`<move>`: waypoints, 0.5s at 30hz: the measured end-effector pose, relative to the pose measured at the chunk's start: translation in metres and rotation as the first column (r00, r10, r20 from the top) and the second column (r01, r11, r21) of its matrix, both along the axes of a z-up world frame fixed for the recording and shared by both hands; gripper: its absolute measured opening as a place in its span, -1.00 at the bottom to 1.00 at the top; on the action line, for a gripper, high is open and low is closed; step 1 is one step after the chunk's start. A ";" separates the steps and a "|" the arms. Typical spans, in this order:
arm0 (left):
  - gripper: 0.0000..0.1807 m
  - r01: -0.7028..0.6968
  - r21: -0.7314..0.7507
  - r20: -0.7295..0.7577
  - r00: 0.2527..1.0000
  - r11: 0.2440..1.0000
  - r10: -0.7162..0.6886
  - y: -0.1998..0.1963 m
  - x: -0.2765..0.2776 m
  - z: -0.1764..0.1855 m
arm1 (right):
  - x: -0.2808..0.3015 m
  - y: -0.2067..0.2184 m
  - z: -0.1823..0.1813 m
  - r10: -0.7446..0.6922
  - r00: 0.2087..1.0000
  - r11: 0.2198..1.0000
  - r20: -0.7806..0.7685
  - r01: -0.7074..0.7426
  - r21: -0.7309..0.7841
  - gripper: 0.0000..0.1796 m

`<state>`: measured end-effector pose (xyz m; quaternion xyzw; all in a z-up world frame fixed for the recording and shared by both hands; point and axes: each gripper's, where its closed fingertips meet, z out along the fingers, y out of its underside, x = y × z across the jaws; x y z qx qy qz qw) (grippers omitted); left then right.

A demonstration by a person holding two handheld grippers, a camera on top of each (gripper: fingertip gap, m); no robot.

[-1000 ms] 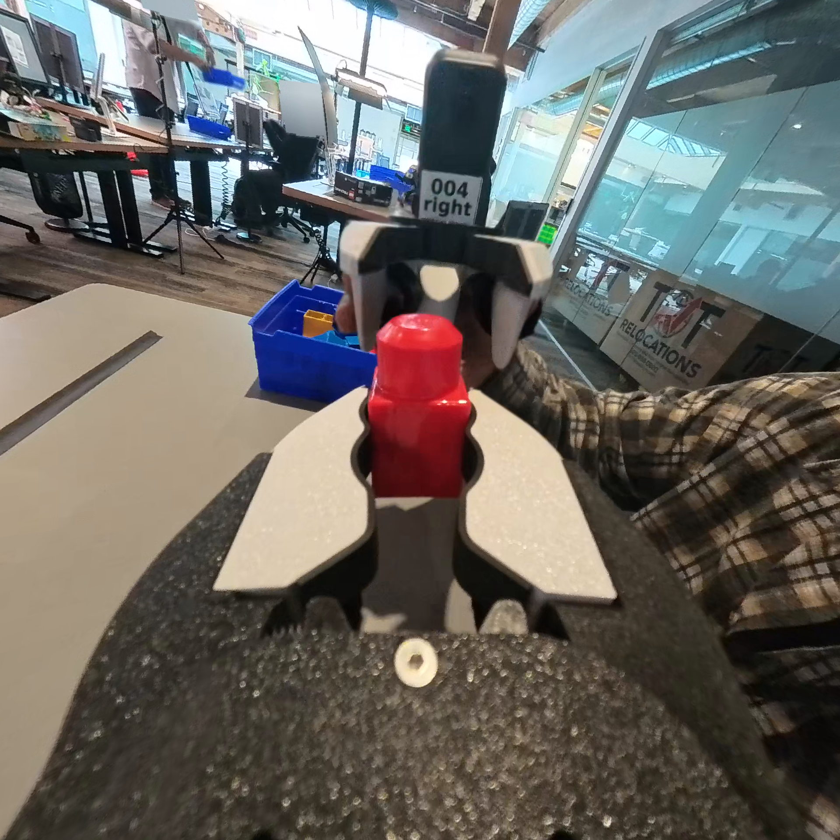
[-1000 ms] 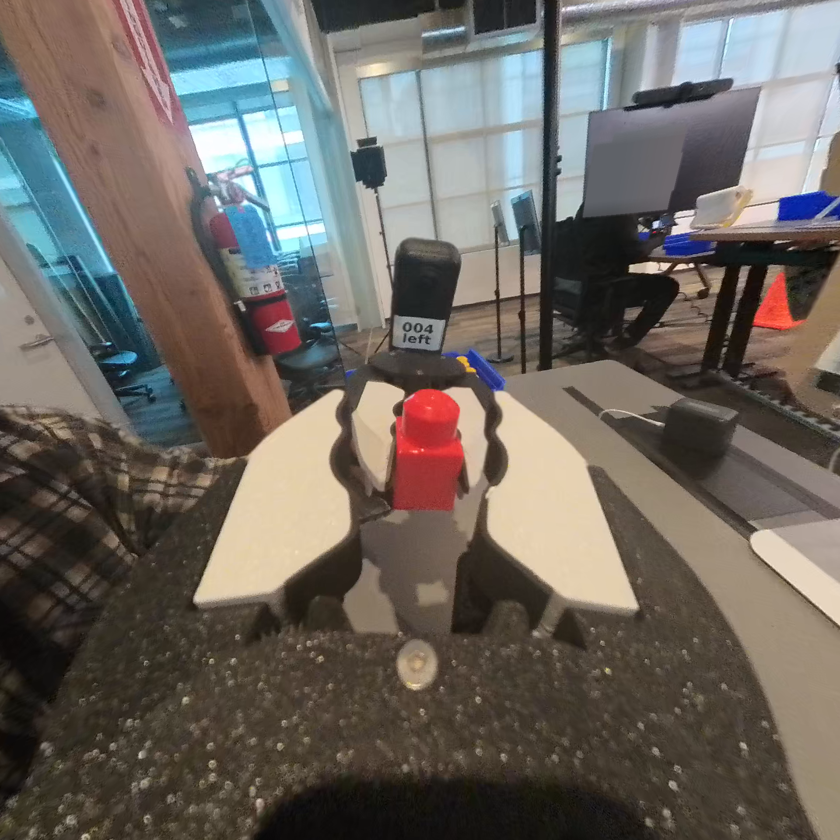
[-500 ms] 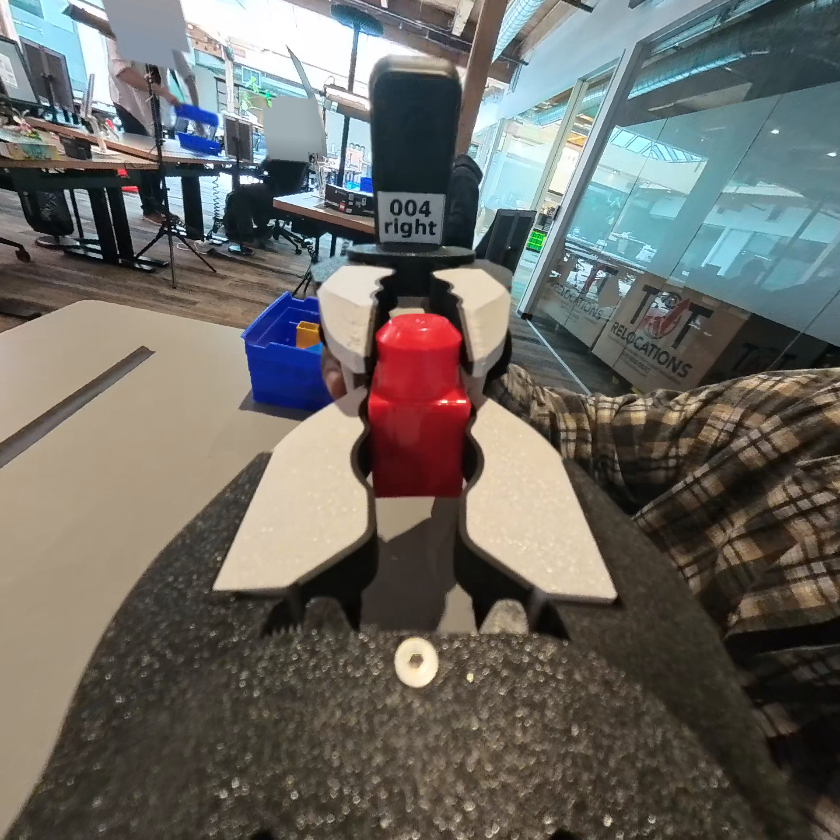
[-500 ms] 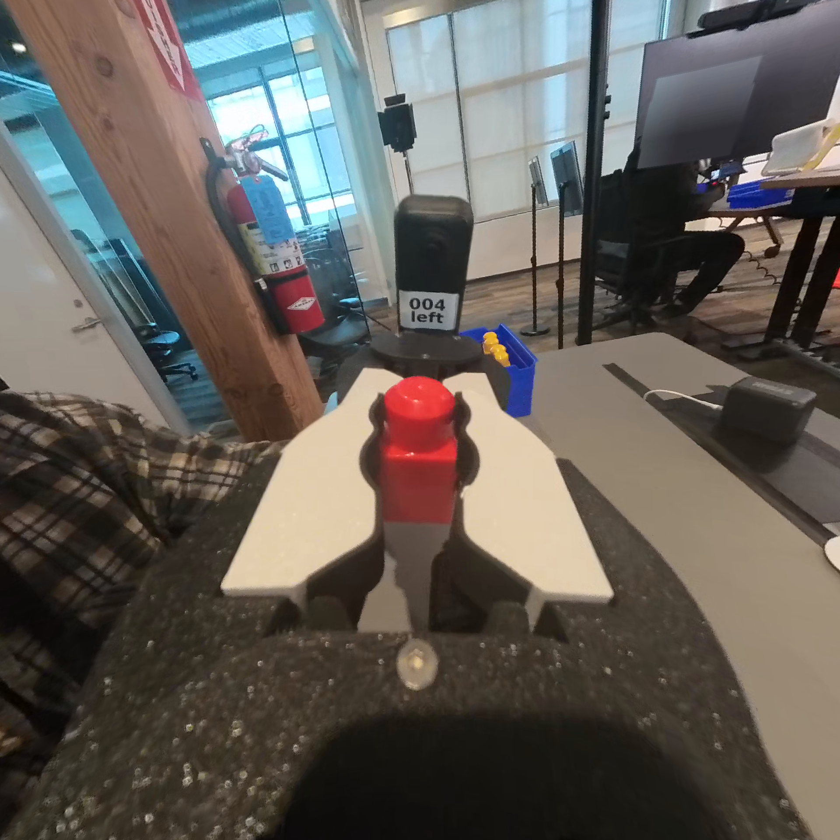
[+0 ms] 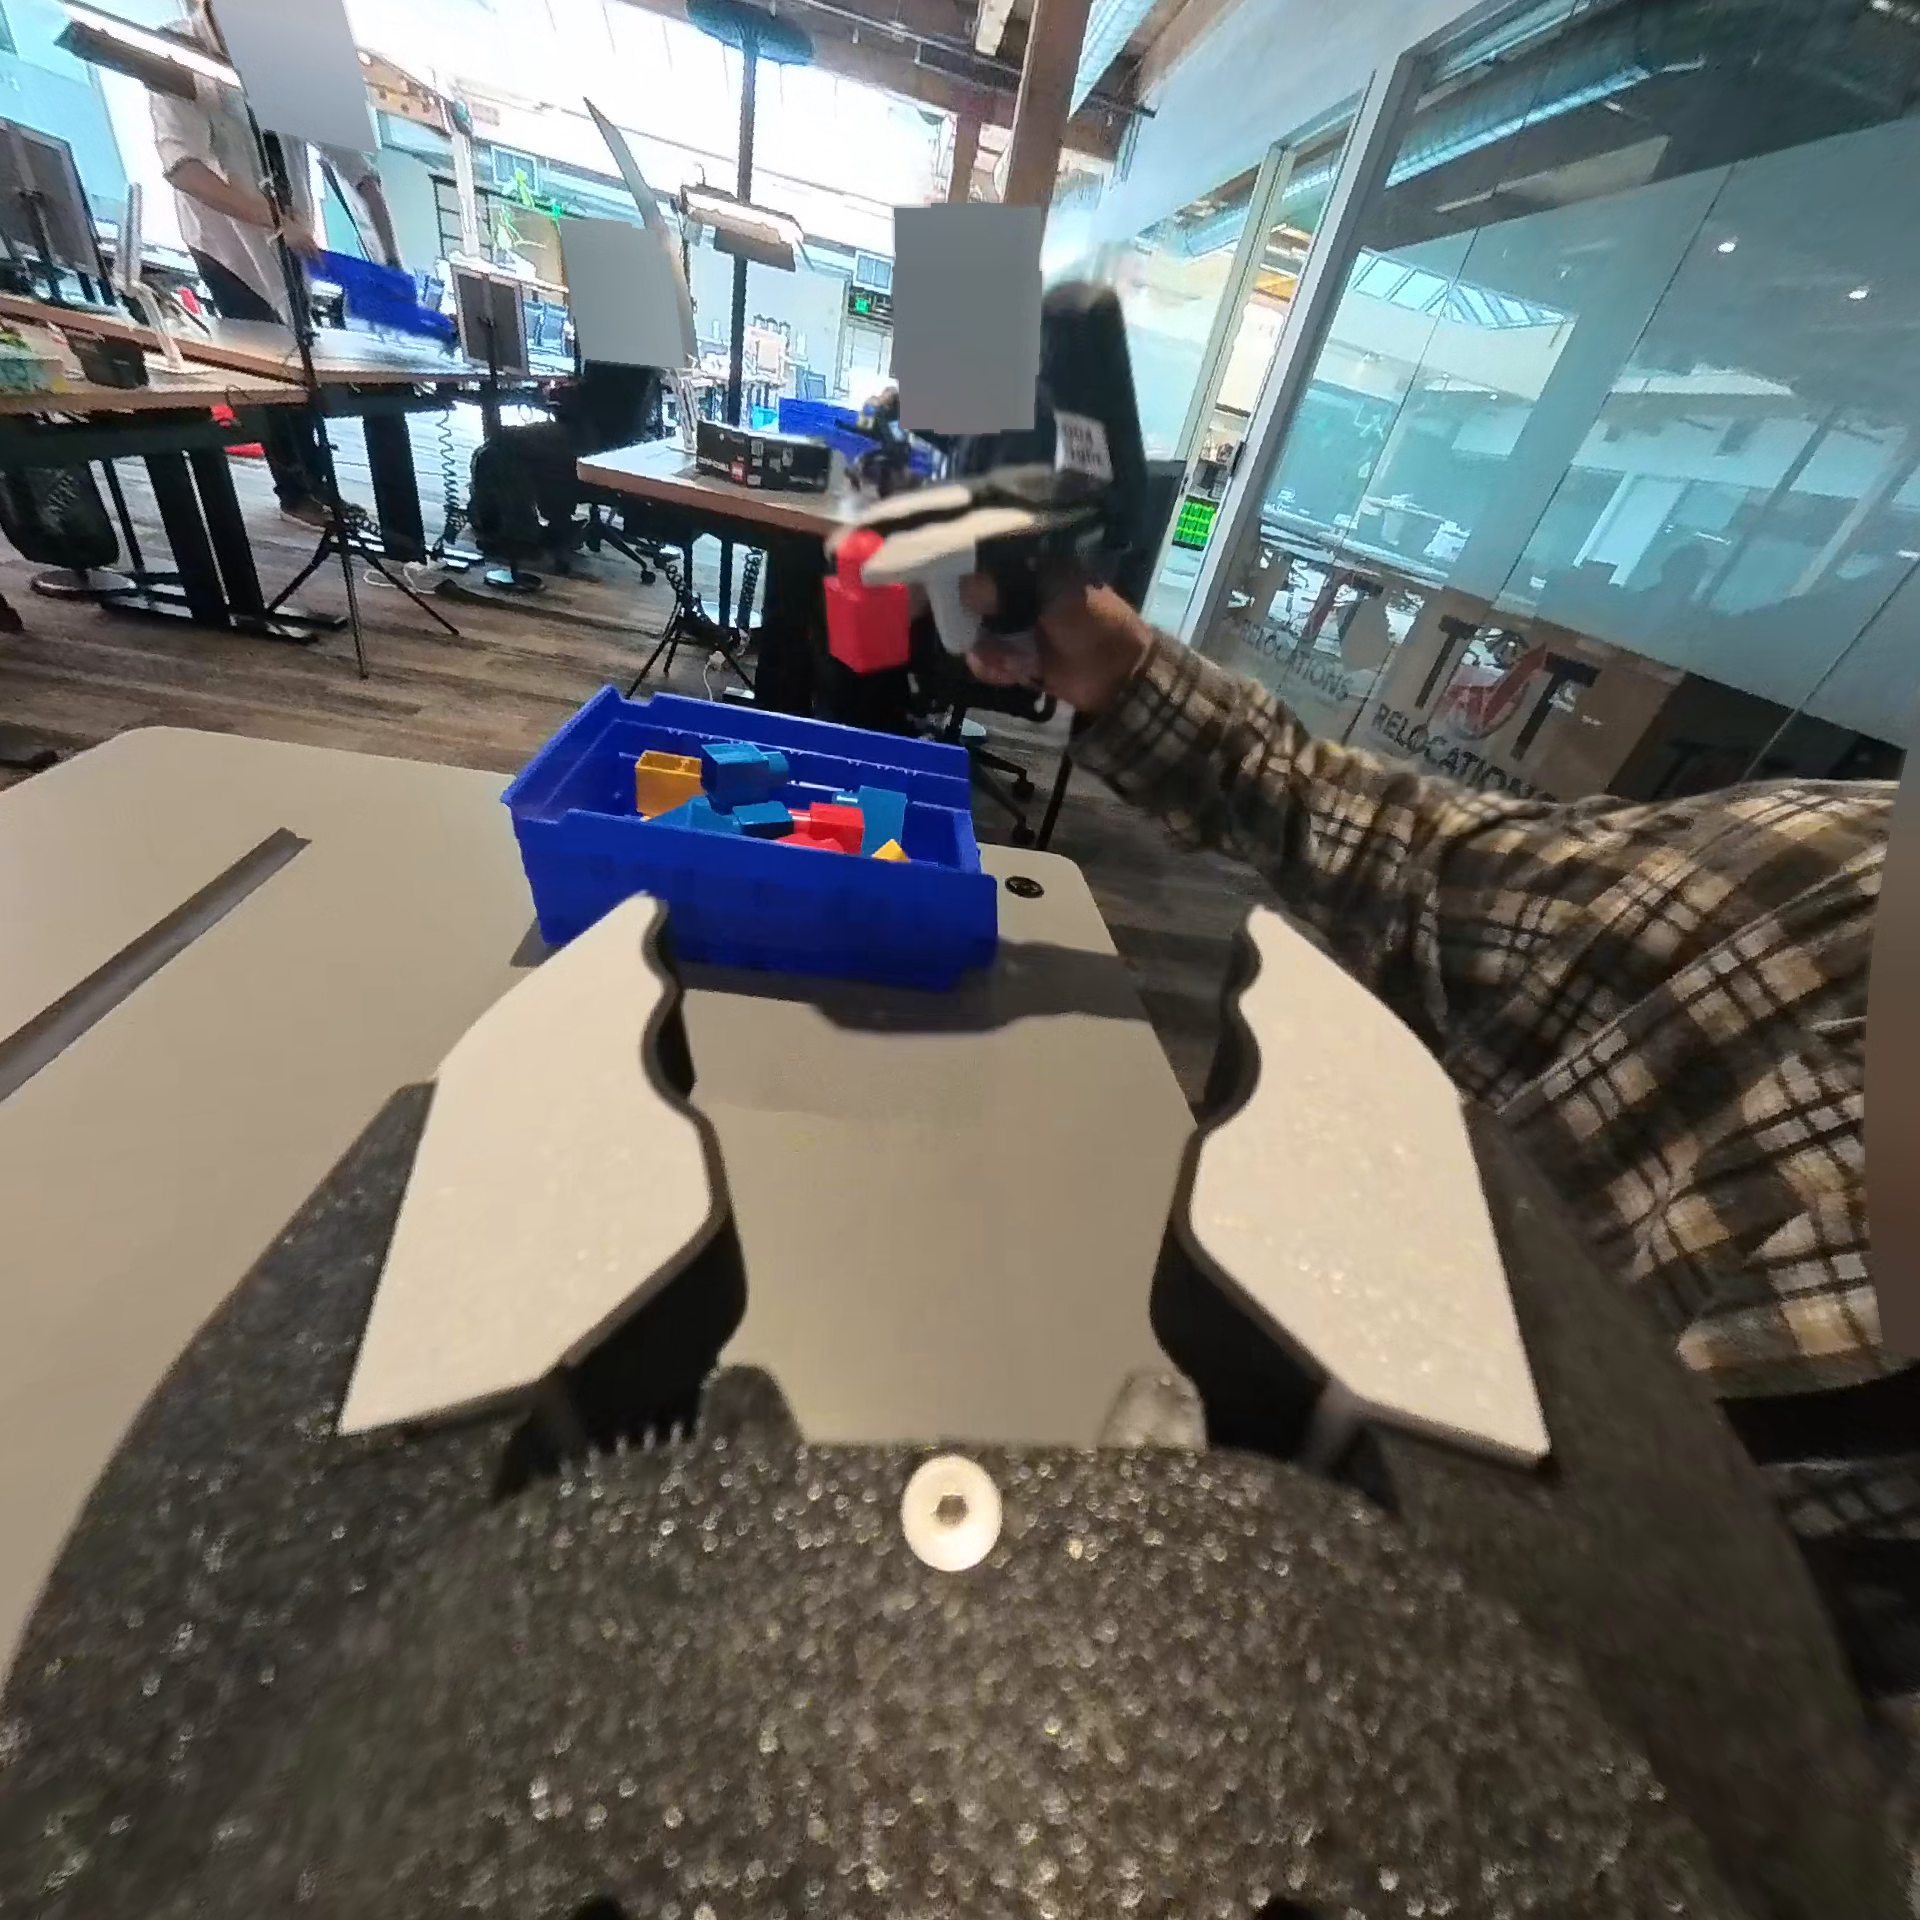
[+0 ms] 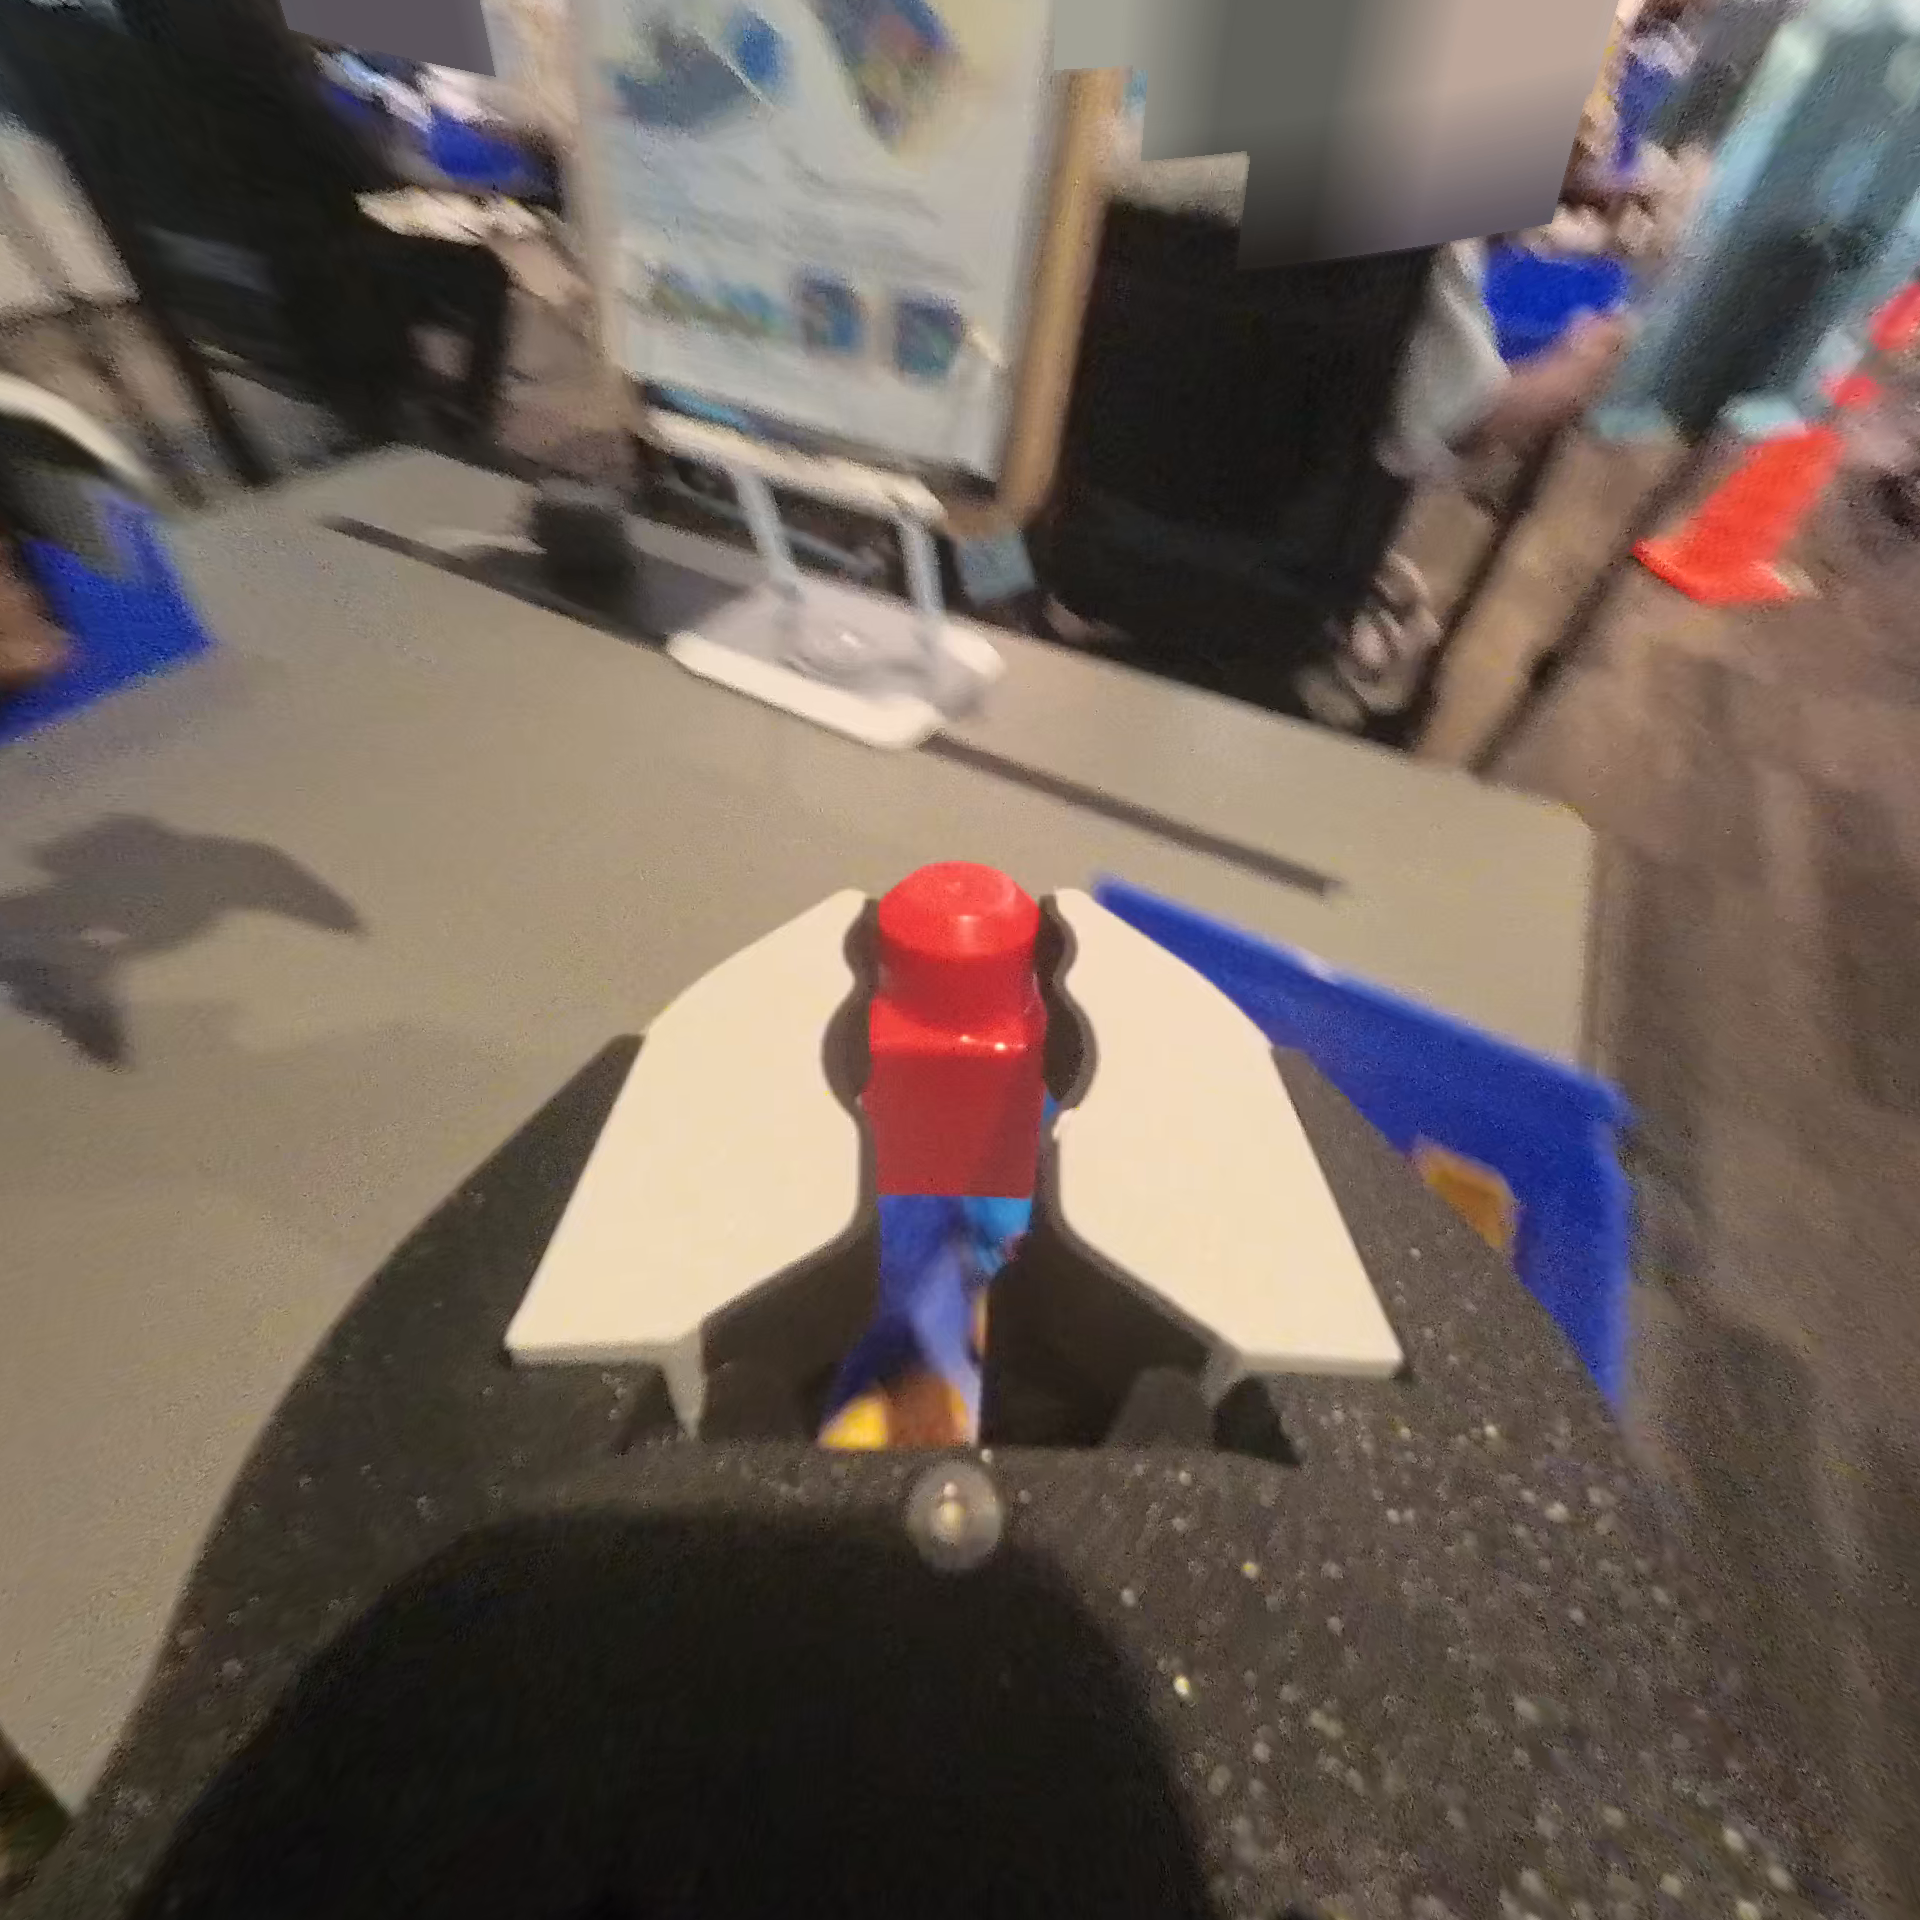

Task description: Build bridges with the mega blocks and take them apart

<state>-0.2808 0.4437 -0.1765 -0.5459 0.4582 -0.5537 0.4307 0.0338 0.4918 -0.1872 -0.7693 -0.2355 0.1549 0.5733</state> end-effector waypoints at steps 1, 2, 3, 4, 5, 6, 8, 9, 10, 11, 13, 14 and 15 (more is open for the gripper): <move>0.08 -0.005 0.001 0.002 1.000 1.000 0.005 0.001 -0.001 0.001 | 0.029 -0.006 -0.016 -0.078 0.996 0.996 0.031 0.079 -0.033 -0.68; 0.07 -0.009 0.003 0.004 1.000 1.000 0.009 0.001 -0.001 0.002 | 0.054 -0.011 -0.031 -0.149 0.987 0.987 0.057 0.152 -0.052 -0.68; 0.06 -0.007 0.004 0.006 1.000 1.000 0.007 0.001 -0.001 0.002 | 0.075 -0.016 -0.047 -0.203 0.976 0.975 0.078 0.209 -0.079 -0.68; 0.05 -0.003 0.002 0.006 1.000 1.000 0.003 0.000 -0.001 0.002 | 0.093 -0.021 -0.062 -0.247 0.965 0.960 0.091 0.256 -0.110 -0.68; 0.04 -0.002 0.002 0.002 1.000 1.000 0.002 -0.001 -0.001 0.001 | 0.105 -0.026 -0.077 -0.277 0.956 0.948 0.097 0.288 -0.138 -0.68; 0.04 -0.005 0.005 -0.006 1.000 1.000 0.005 -0.001 0.000 0.000 | 0.113 -0.030 -0.090 -0.291 0.951 0.938 0.106 0.305 -0.165 -0.67; 0.02 -0.019 0.020 -0.036 0.999 1.000 0.020 0.000 0.000 -0.005 | 0.122 -0.038 -0.111 -0.307 0.942 0.922 0.133 0.329 -0.203 -0.67; 0.02 -0.023 0.028 -0.048 0.999 0.999 0.025 0.001 0.000 -0.007 | 0.122 -0.041 -0.118 -0.301 0.944 0.920 0.134 0.324 -0.218 -0.67; 0.02 -0.024 0.033 -0.053 0.998 0.999 0.026 0.001 0.000 -0.007 | 0.122 -0.043 -0.125 -0.297 0.945 0.916 0.138 0.323 -0.238 -0.67; 0.01 -0.021 0.032 -0.052 0.998 0.999 0.023 0.001 0.001 -0.007 | 0.122 -0.045 -0.132 -0.293 0.944 0.911 0.151 0.324 -0.254 -0.67; -0.01 -0.015 0.024 -0.043 0.999 1.000 0.016 0.001 0.001 -0.006 | 0.123 -0.046 -0.143 -0.288 0.937 0.903 0.198 0.335 -0.268 -0.67; -0.01 -0.015 0.023 -0.042 0.999 1.000 0.016 0.001 0.001 -0.005 | 0.122 -0.047 -0.144 -0.283 0.937 0.905 0.203 0.331 -0.266 -0.66; -0.01 -0.016 0.024 -0.042 0.999 1.000 0.017 0.000 0.001 -0.005 | 0.120 -0.046 -0.143 -0.280 0.941 0.910 0.191 0.324 -0.260 -0.60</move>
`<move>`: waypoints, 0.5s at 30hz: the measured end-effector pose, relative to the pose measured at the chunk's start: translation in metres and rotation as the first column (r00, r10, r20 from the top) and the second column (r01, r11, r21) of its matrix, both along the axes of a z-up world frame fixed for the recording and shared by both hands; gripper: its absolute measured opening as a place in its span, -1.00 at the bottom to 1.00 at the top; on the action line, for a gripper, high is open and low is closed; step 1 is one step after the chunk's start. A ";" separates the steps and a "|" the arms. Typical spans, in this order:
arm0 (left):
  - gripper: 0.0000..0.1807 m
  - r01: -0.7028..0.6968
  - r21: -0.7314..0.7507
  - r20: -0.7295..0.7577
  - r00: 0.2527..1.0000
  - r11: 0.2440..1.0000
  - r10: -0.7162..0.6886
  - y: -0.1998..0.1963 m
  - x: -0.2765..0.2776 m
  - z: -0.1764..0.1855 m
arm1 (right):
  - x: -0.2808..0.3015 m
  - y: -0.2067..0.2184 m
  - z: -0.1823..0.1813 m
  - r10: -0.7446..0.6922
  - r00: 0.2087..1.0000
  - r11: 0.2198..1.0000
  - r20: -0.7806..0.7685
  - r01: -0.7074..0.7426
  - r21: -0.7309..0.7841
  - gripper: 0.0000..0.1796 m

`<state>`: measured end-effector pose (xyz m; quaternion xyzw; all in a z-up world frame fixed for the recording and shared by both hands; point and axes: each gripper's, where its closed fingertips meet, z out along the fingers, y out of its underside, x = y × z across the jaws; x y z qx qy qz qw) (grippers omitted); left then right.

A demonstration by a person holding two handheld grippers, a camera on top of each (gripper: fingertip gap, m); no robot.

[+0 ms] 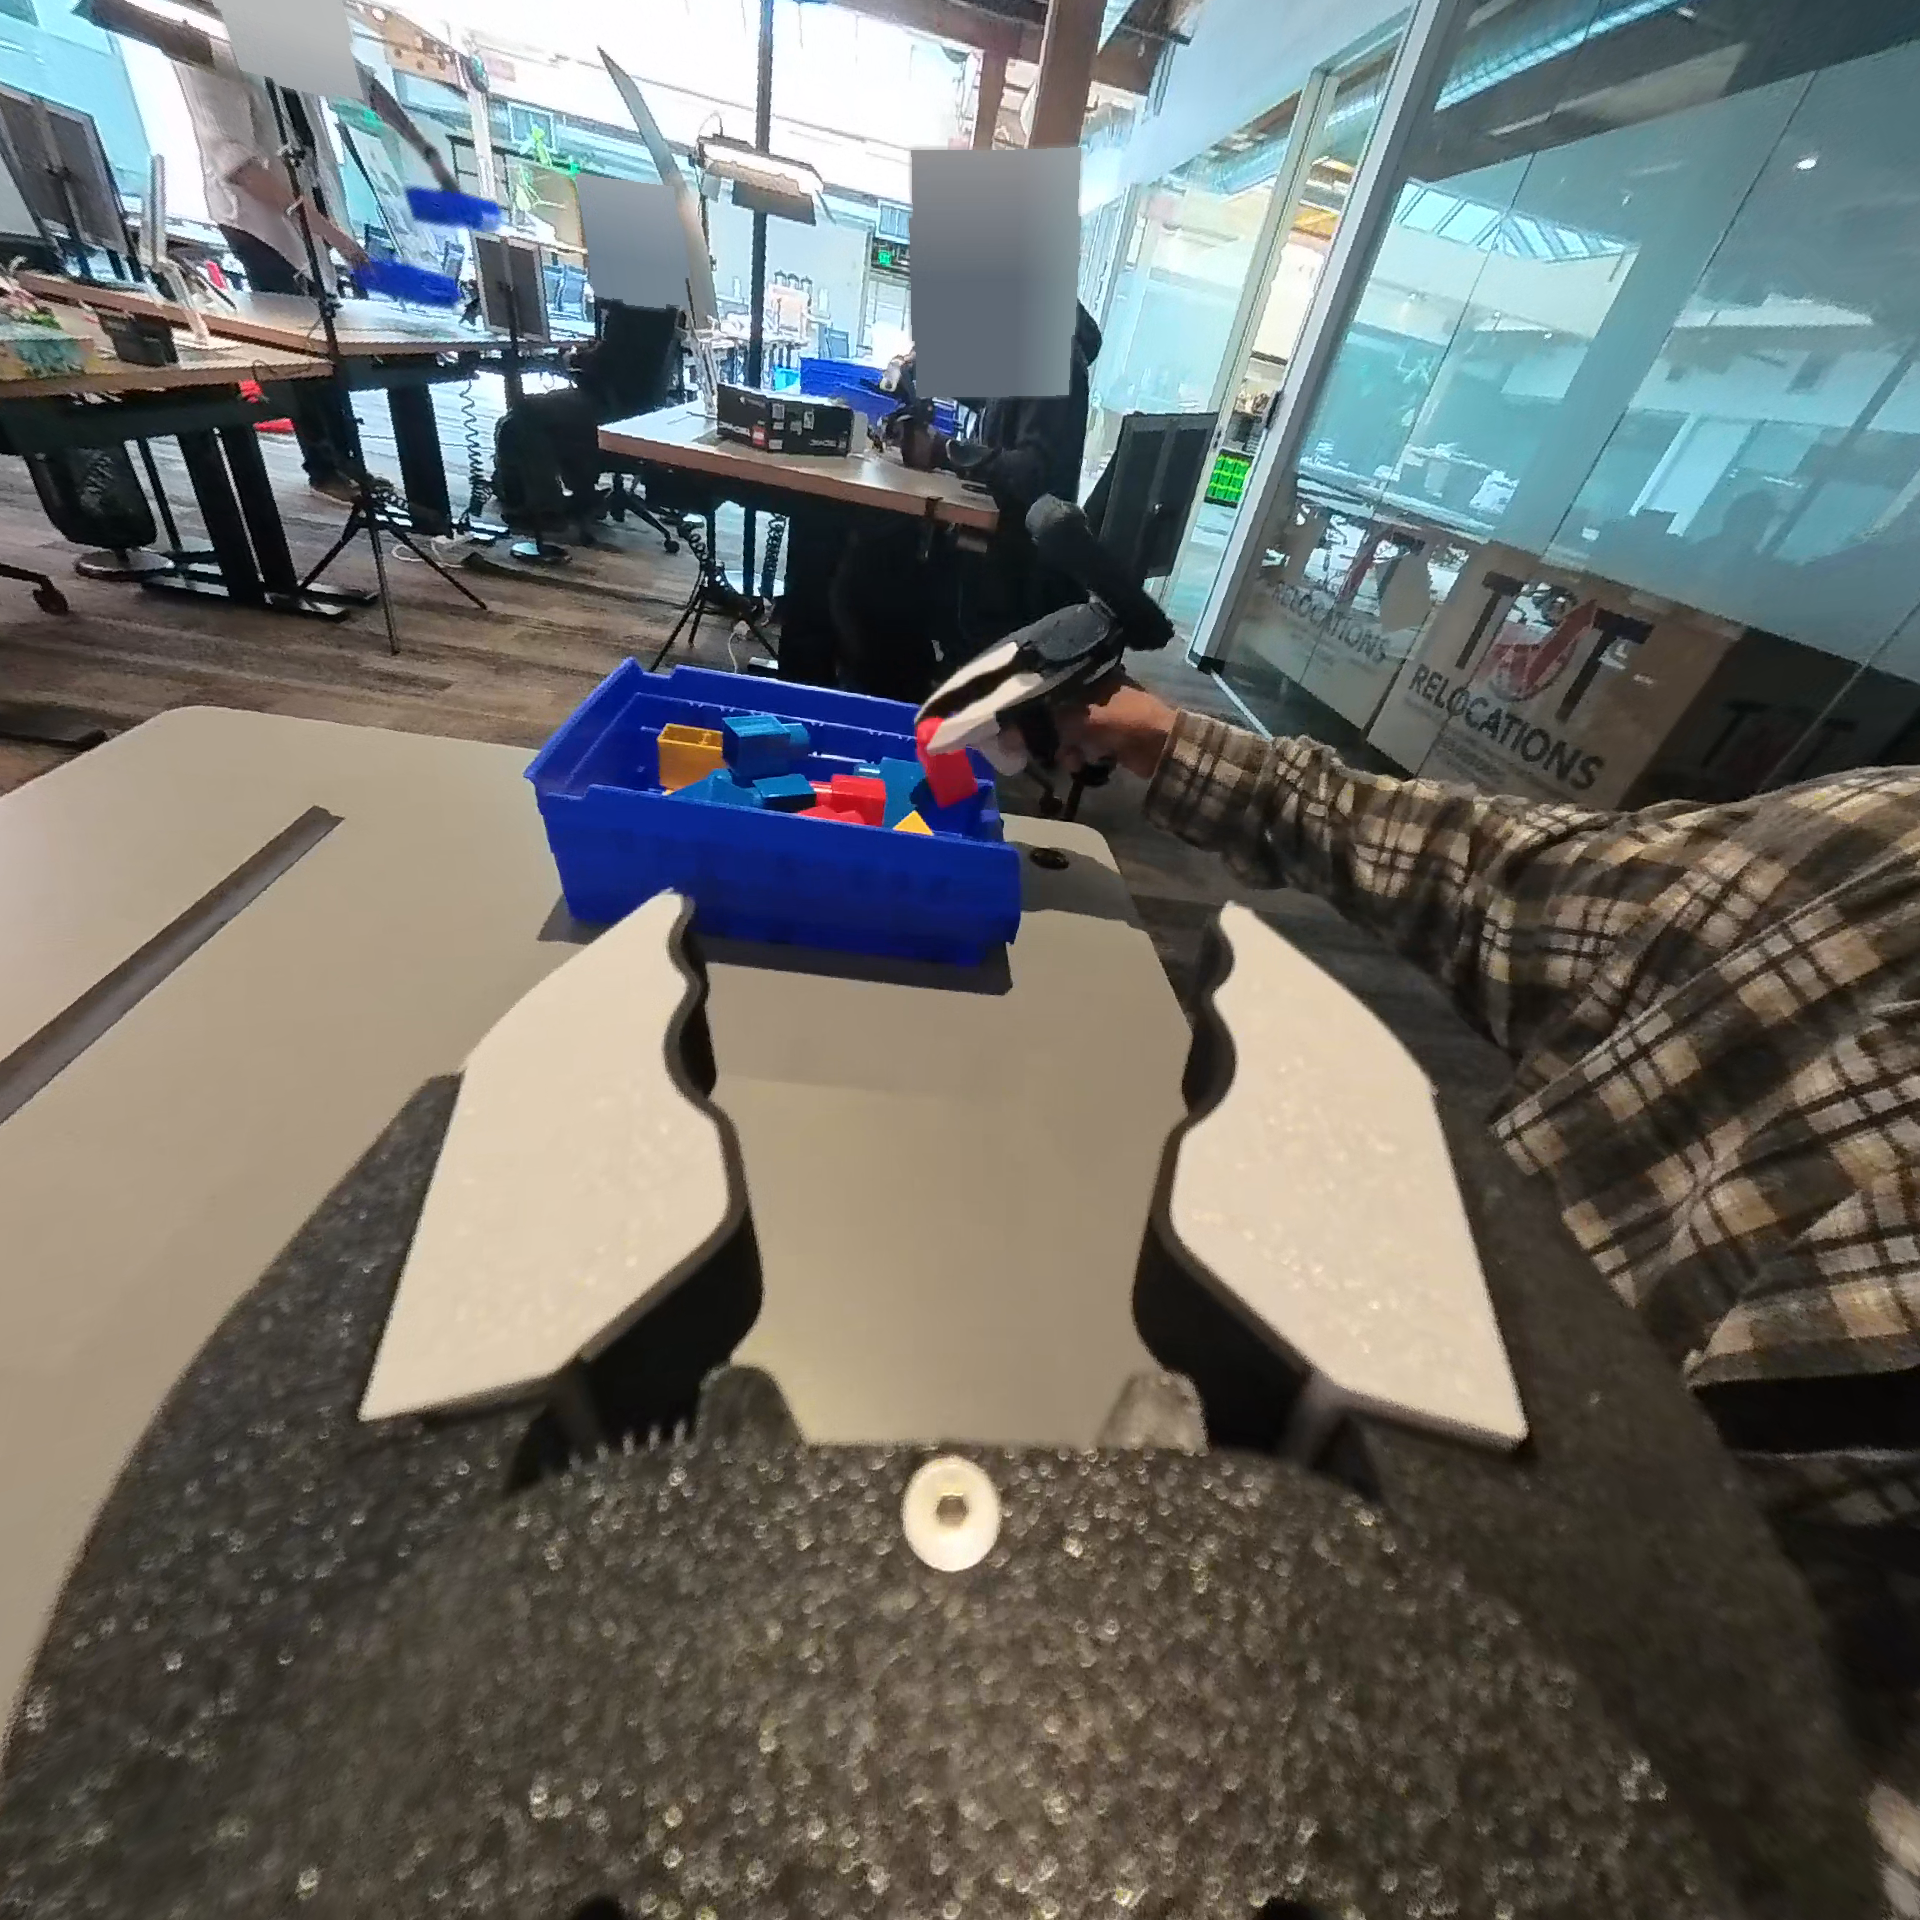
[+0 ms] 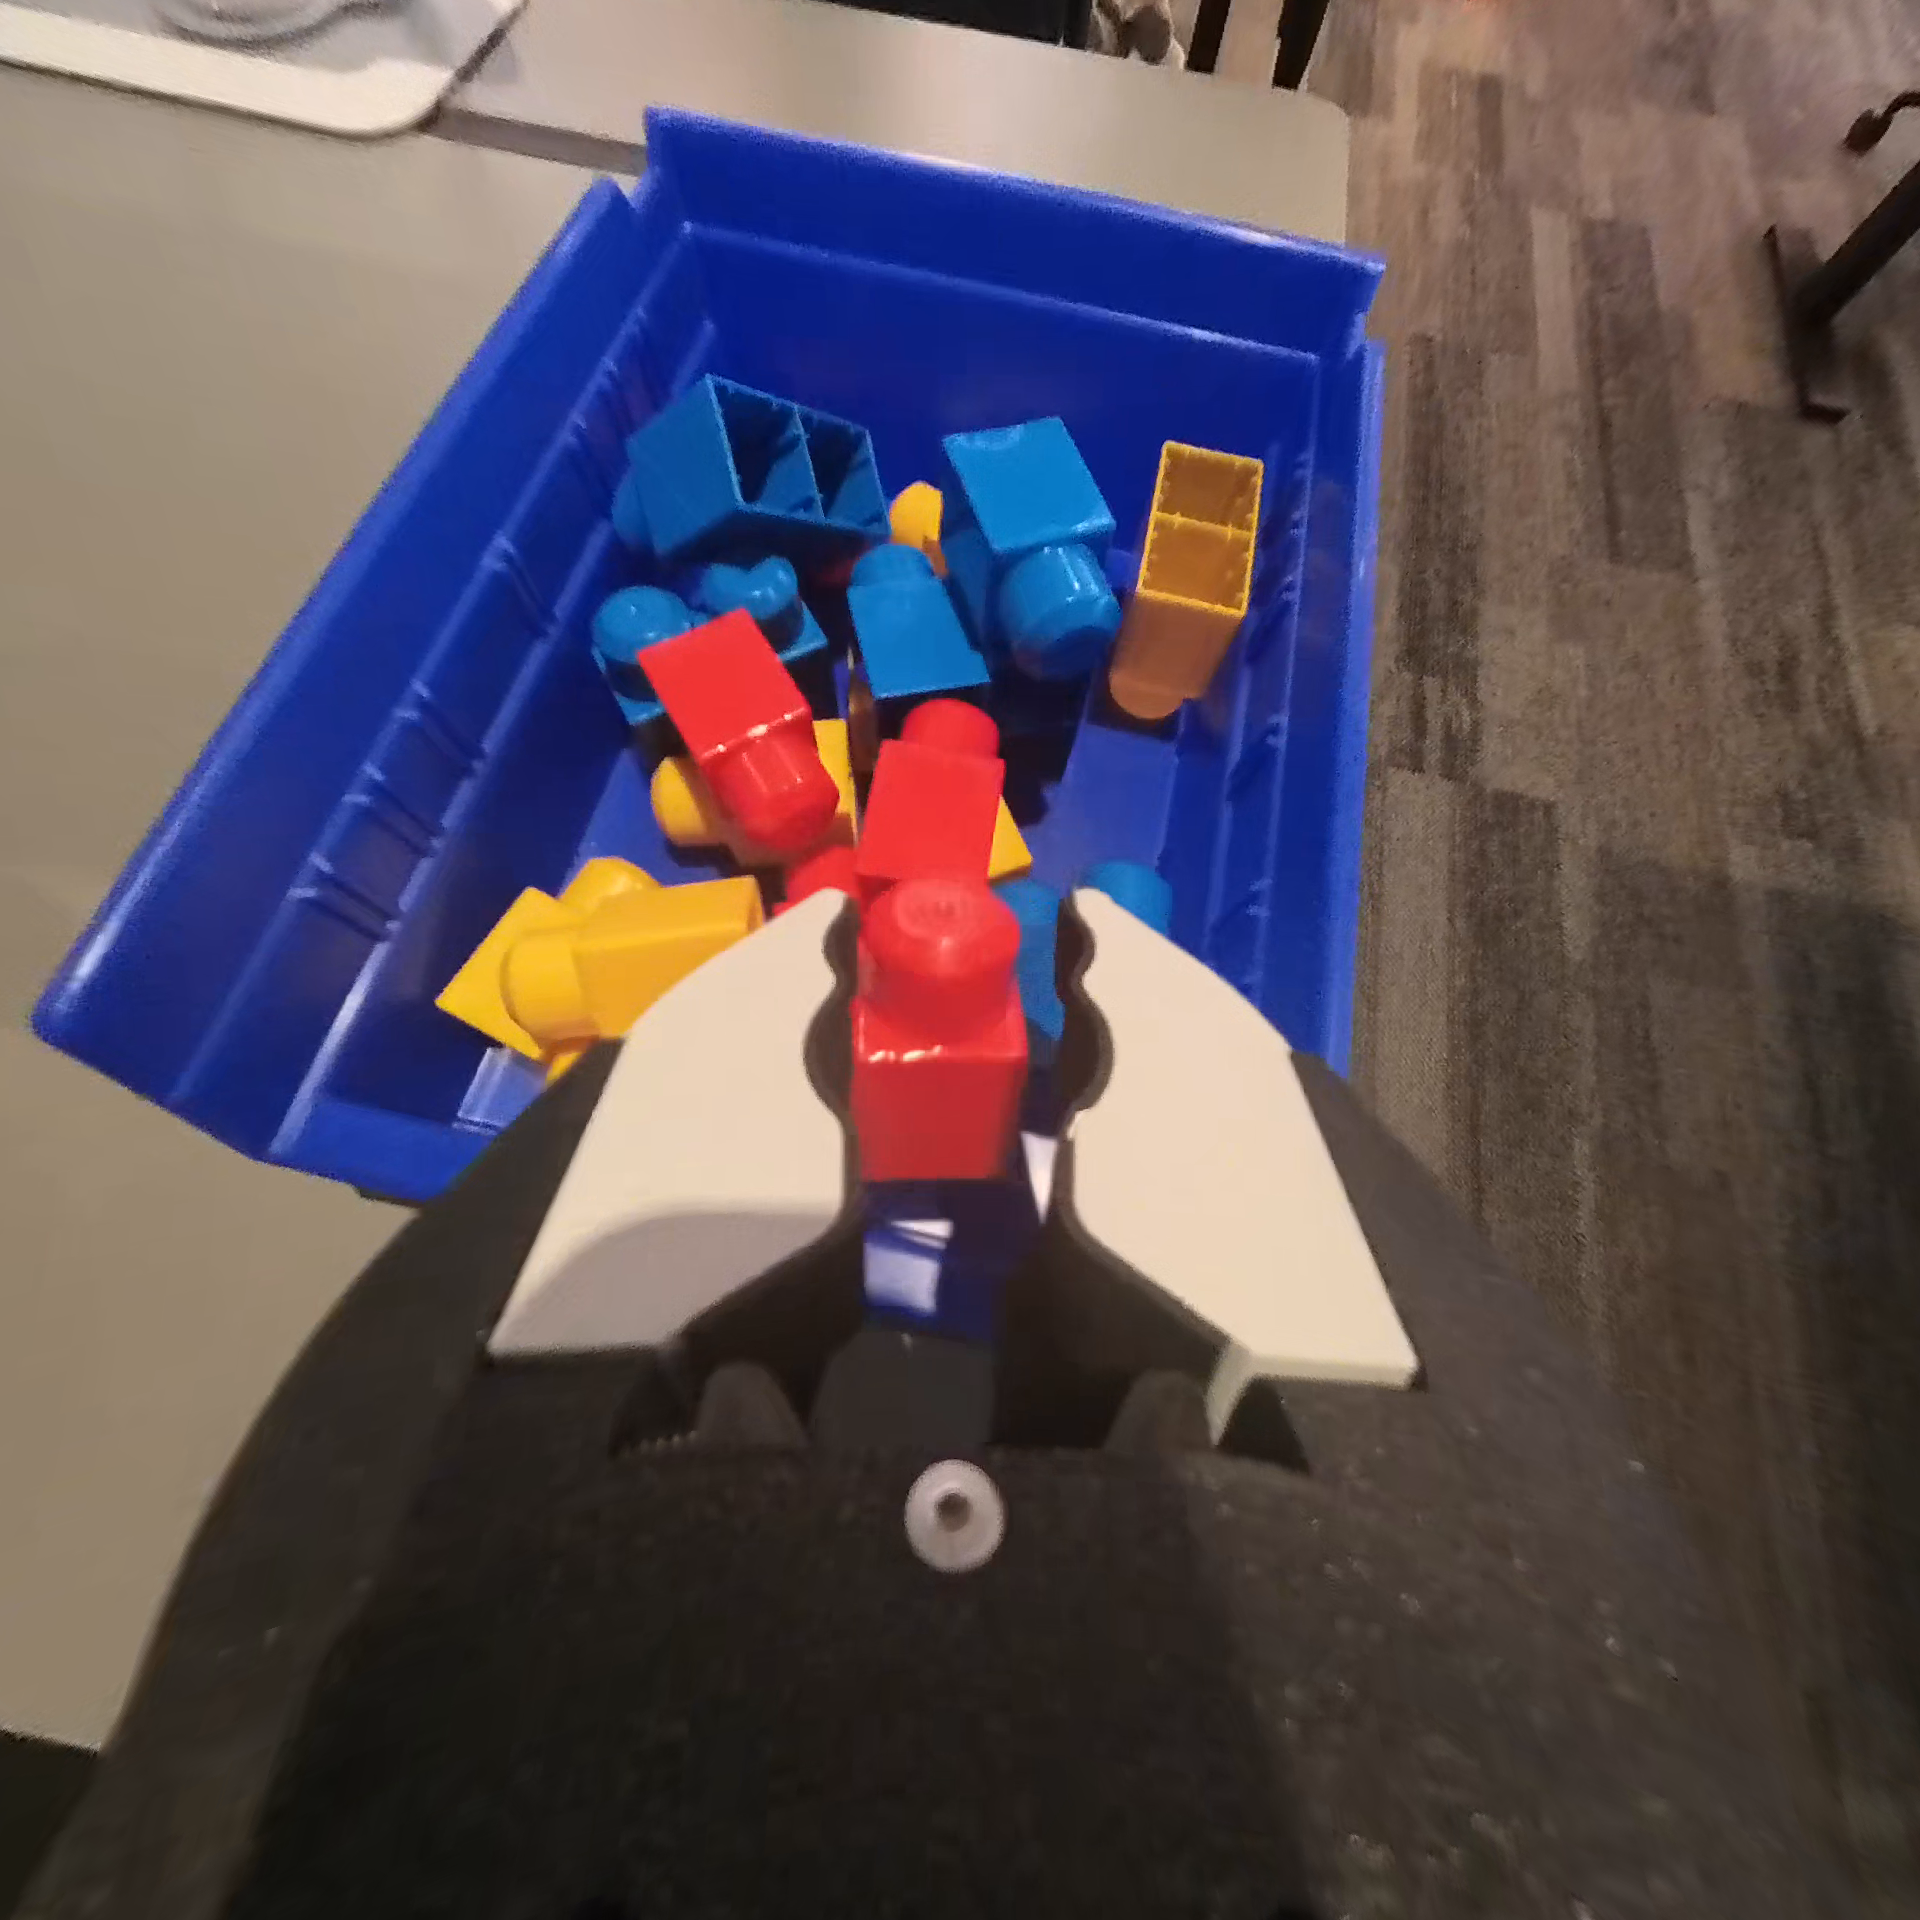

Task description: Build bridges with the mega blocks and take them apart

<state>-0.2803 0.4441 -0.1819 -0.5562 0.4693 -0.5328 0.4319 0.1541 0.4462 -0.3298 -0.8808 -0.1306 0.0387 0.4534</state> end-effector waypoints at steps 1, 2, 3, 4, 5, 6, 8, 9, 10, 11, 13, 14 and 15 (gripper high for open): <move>-0.01 -0.002 0.002 -0.001 1.000 1.000 0.002 0.000 0.000 0.000 | -0.002 0.002 0.005 0.003 1.000 1.000 -0.019 -0.002 0.019 -0.56; -0.01 -0.003 0.002 0.001 1.000 1.000 0.003 0.000 -0.001 0.000 | -0.004 0.004 0.012 0.003 0.999 0.999 -0.038 -0.002 0.044 -0.51; -0.01 -0.004 0.001 0.005 1.000 1.000 0.004 0.000 -0.001 0.001 | -0.007 0.007 0.022 0.013 0.998 0.997 -0.057 -0.009 0.075 -0.49; -0.02 -0.003 0.000 0.012 1.000 1.000 0.003 0.000 -0.002 0.002 | -0.013 0.010 0.034 0.033 0.996 0.994 -0.079 -0.024 0.109 -0.49; -0.03 -0.001 -0.003 0.017 1.000 1.000 0.001 0.000 -0.002 0.003 | -0.021 0.014 0.048 0.058 0.993 0.988 -0.102 -0.042 0.146 -0.49; -0.03 0.001 -0.005 0.020 1.000 1.000 -0.001 0.000 -0.002 0.003 | -0.032 0.017 0.063 0.090 0.989 0.980 -0.120 -0.067 0.187 -0.48; -0.03 -0.001 -0.004 0.020 1.000 1.000 0.001 0.001 -0.002 0.003 | -0.062 0.024 0.095 0.176 0.974 0.952 -0.143 -0.132 0.278 -0.46; -0.03 -0.002 -0.004 0.018 1.000 1.000 0.002 0.001 -0.001 0.002 | -0.082 0.026 0.111 0.230 0.962 0.931 -0.150 -0.172 0.323 -0.45; -0.03 -0.001 -0.004 0.016 1.000 1.000 0.002 0.001 -0.001 0.002 | -0.104 0.028 0.124 0.292 0.944 0.904 -0.151 -0.221 0.367 -0.44; -0.03 -0.003 -0.005 0.014 1.000 1.000 0.003 0.001 -0.001 0.001 | -0.127 0.030 0.134 0.348 0.926 0.877 -0.146 -0.267 0.398 -0.44; -0.04 -0.005 -0.006 0.010 1.000 1.000 0.005 0.002 -0.001 0.000 | -0.173 0.035 0.142 0.451 0.881 0.831 -0.140 -0.357 0.427 -0.44; -0.04 -0.004 -0.008 0.009 1.000 1.000 0.004 0.002 -0.001 -0.001 | -0.196 0.038 0.140 0.499 0.855 0.809 -0.141 -0.401 0.429 -0.44; -0.04 -0.004 -0.009 0.007 1.000 1.000 0.004 0.003 -0.001 -0.001 | -0.217 0.042 0.135 0.537 0.831 0.794 -0.144 -0.441 0.419 -0.43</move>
